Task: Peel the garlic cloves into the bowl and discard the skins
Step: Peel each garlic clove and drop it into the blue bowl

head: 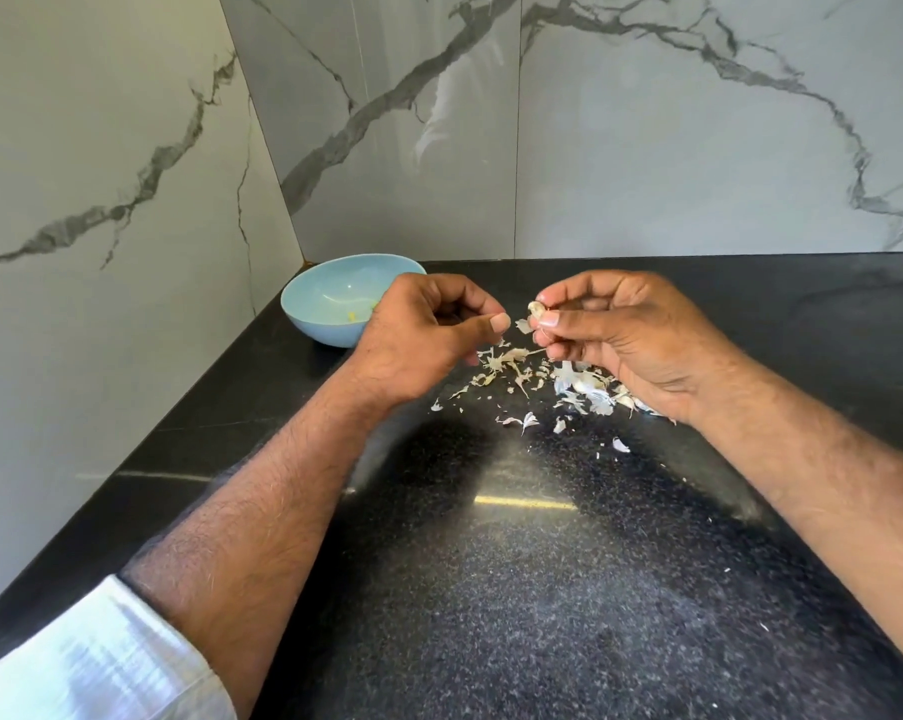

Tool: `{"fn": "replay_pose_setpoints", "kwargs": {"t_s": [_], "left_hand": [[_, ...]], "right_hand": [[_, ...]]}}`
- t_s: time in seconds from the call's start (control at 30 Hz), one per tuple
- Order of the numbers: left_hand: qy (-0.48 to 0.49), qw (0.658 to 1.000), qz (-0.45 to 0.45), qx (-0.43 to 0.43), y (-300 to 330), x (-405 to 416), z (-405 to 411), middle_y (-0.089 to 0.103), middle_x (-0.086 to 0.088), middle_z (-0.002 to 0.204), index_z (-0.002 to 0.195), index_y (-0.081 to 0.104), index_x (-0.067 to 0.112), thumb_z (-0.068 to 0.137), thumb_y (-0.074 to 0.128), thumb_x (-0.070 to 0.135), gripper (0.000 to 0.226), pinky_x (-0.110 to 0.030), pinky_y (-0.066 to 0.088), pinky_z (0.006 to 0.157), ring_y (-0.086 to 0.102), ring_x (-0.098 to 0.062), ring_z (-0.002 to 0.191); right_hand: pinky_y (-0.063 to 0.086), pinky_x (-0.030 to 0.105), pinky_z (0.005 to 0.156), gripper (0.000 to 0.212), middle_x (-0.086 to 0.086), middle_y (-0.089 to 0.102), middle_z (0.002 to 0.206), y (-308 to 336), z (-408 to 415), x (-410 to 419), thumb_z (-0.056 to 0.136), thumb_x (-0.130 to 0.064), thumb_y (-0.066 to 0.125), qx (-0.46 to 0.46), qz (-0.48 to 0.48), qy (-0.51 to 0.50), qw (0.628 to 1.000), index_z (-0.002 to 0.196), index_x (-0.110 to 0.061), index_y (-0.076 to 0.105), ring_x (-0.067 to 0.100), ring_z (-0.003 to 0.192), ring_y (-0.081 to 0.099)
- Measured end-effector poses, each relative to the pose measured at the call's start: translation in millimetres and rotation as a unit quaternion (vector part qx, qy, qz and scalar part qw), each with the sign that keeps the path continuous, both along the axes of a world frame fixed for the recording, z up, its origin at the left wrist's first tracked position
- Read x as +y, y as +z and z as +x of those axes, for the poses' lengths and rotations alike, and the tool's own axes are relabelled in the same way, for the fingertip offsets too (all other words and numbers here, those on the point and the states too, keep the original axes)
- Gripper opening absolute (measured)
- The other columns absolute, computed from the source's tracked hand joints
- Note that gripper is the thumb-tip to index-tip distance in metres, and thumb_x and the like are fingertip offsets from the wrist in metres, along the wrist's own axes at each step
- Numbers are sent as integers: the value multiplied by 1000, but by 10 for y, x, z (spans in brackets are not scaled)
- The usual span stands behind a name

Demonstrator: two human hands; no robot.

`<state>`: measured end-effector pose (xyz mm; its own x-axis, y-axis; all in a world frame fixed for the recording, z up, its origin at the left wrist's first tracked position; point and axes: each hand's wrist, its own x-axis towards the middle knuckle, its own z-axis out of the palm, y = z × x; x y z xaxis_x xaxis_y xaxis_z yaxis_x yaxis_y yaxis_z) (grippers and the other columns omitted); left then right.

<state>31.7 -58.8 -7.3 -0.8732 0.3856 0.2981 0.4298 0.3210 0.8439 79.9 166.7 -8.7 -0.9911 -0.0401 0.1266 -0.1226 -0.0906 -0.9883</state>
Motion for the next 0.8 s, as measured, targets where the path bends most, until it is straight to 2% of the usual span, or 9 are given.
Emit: {"fn": "replay_pose_setpoints", "kwargs": {"t_s": [0.2, 0.33, 0.4, 0.5, 0.63, 0.8], "left_hand": [[-27, 999, 30, -22, -18, 54, 39, 80, -10, 87, 99, 80, 8, 96, 80, 17, 10, -18, 47, 52, 68, -18, 67], [-33, 998, 38, -27, -35, 68, 32, 79, -13, 86, 99, 79, 6, 97, 79, 17, 11, -20, 47, 50, 67, -21, 66], [-33, 998, 40, -24, -42, 69, 25, 79, -15, 86, 99, 79, 4, 97, 79, 17, 13, -19, 46, 50, 66, -18, 64], [-30, 999, 30, -14, -62, 84, 17, 79, -13, 84, 98, 78, 4, 97, 79, 16, 12, -16, 46, 50, 66, -14, 61], [-43, 998, 32, -20, -74, 83, 7, 79, -10, 81, 99, 78, 4, 99, 75, 13, 10, -18, 47, 50, 65, -12, 60], [-55, 997, 33, -30, -89, 69, -16, 78, -7, 79, 100, 77, 3, 100, 73, 10, 8, -22, 47, 50, 63, -10, 57]], "right_hand": [[64, 33, 74, 28, 23, 78, 98, -38, -25, 5, 78, -2, 82, 29, 26, -25, 999, 104, 1, 75, 31, 87, 76], [64, 28, 70, 23, 20, 79, 90, -37, 0, -42, 82, 2, 81, 50, 72, -37, 995, 104, 1, 76, 23, 75, 76], [62, 25, 66, 21, 19, 78, 86, -44, 5, -67, 83, 2, 81, 57, 85, -38, 994, 103, 2, 76, 19, 70, 75], [64, 29, 68, 17, 17, 78, 83, -48, 7, -83, 84, 0, 81, 75, 115, -45, 990, 100, -3, 78, 20, 71, 75], [56, 18, 57, 19, 15, 78, 79, -23, 31, -94, 84, 0, 82, 81, 133, -60, 986, 102, 0, 78, 14, 62, 73], [57, 18, 58, 20, 17, 78, 79, -14, 31, -82, 83, 2, 82, 75, 127, -57, 987, 102, 3, 77, 13, 61, 73]]}}
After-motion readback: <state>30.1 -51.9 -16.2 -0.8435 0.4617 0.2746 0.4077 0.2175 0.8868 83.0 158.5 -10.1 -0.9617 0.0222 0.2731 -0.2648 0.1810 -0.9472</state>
